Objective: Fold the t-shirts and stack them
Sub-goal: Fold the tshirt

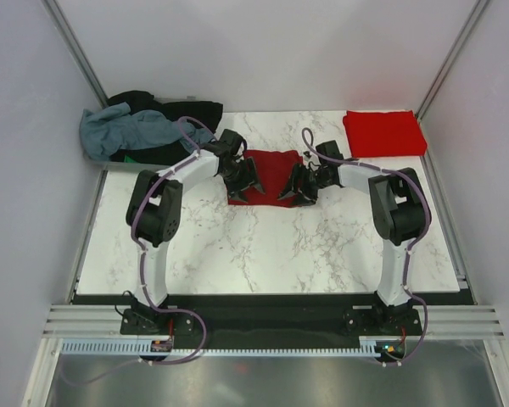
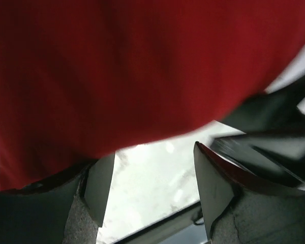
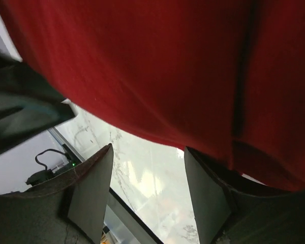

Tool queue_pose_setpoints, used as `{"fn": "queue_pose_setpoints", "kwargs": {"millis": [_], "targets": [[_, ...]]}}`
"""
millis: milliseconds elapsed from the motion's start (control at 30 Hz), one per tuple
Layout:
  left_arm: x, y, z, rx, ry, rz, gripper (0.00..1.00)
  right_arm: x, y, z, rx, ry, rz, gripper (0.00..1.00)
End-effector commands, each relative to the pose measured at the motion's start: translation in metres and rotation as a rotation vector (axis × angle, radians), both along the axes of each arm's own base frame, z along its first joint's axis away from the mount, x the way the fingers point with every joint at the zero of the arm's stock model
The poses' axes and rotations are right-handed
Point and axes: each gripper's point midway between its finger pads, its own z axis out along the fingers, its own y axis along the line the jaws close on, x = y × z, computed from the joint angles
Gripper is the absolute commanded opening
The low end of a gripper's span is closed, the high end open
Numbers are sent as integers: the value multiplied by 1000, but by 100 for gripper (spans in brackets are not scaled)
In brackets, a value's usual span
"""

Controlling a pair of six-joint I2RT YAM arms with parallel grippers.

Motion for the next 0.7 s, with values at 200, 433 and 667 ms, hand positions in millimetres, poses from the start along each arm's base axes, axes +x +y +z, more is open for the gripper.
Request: {"fn": "queue_pose_setpoints", "kwargs": {"millis": [200, 433, 667], "targets": [[-1, 49, -44, 202, -55, -58, 69, -44, -28, -23, -84, -39, 0, 66], [-1, 63, 81, 221, -291, -108, 76, -31, -10, 73, -24, -229, 23, 72], [-45, 90, 187, 215, -455, -96, 84, 11, -29, 109, -109, -305, -15, 89]]}}
